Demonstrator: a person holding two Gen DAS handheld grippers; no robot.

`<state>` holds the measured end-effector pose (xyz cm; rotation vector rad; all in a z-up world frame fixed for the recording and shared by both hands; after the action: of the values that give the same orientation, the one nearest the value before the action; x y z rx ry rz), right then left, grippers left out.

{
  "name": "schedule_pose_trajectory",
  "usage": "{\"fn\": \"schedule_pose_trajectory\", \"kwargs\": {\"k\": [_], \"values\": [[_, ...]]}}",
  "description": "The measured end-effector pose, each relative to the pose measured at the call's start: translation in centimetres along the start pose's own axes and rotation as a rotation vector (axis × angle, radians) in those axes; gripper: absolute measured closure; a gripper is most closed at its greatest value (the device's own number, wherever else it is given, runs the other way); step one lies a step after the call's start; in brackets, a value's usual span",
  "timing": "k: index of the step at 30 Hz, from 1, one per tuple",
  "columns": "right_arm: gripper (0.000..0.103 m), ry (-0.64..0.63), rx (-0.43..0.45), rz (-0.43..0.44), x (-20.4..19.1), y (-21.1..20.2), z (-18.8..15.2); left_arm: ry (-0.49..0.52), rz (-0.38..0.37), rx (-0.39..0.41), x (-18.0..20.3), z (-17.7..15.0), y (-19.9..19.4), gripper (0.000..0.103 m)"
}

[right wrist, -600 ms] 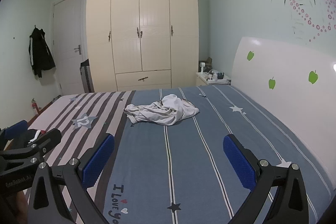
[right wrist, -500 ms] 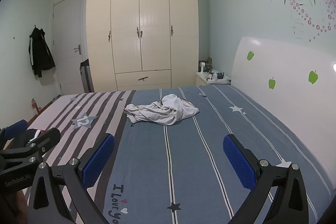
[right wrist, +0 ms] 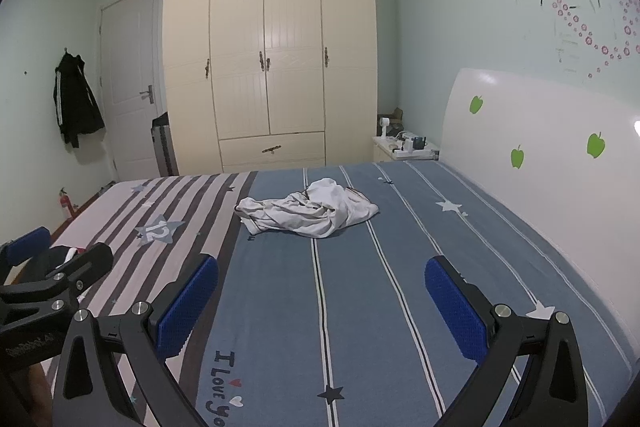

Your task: Fold clothes

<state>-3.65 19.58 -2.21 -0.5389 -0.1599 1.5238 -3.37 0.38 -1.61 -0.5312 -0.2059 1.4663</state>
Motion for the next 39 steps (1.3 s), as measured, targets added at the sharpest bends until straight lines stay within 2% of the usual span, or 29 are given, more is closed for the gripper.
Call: {"fn": "schedule_pose_trajectory", "kwargs": {"k": [39], "values": [[0.001,0.003,0.013,0.002,0.51,-0.42,0.74,0.001,0.004,0.011,0.52,0.49,-0.31,0.001]]}}
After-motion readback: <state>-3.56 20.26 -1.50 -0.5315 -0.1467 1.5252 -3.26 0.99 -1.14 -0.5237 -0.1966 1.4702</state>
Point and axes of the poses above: each gripper's, at about its wrist camera, not at the fingertips, and y roughly the way its jaws point, x to its right, z to its top, the point moved 4 cm from there along y, roughly the way its jaws point, and after that the axes turned 14 degrees about y, right-handed, at the moved point
